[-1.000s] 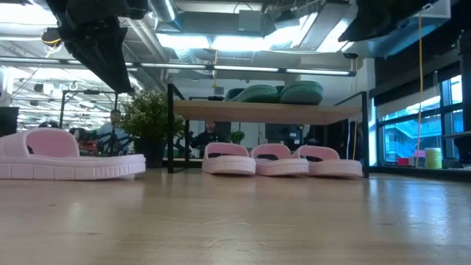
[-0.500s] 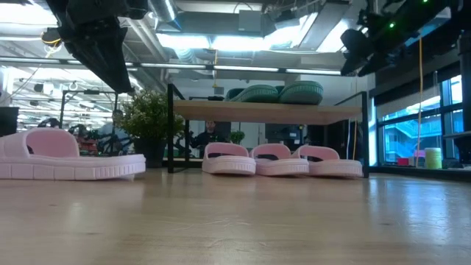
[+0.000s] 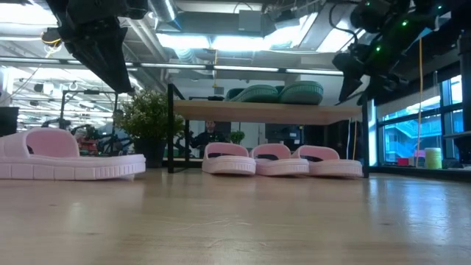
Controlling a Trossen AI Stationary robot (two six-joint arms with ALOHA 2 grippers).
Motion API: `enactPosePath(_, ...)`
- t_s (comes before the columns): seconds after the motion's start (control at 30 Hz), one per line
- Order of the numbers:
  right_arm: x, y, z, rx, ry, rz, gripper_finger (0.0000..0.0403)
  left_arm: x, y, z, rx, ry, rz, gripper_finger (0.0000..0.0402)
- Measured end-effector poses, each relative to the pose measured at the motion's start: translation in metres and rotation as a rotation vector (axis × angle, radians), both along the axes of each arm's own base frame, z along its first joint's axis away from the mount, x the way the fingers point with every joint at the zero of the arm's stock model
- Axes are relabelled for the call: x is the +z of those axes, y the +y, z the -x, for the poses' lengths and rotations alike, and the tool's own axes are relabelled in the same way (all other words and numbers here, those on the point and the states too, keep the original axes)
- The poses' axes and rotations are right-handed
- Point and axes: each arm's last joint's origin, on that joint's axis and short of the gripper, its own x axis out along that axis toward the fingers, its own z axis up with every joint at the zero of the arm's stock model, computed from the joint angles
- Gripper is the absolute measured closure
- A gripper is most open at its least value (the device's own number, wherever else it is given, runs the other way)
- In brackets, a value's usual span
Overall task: Pick and place slides into the shelf
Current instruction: Adjust the shelf on the table
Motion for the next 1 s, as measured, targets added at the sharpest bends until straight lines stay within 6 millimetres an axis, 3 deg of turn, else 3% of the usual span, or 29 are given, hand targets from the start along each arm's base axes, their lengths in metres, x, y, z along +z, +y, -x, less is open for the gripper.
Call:
enactPosePath(0.37,0.003,-0.012,0.006,-0.065,-0.032,0.019,0.0129,0.0,0.0,0.0,-0.001,0.001,0.0,0.0243)
enactPosePath(1.0,0.002,-0.01,0.003,0.064,-0.058,-0.044,0.0129,0.0,0.0,0.0,-0.02,0.011,-0.01,0.0243)
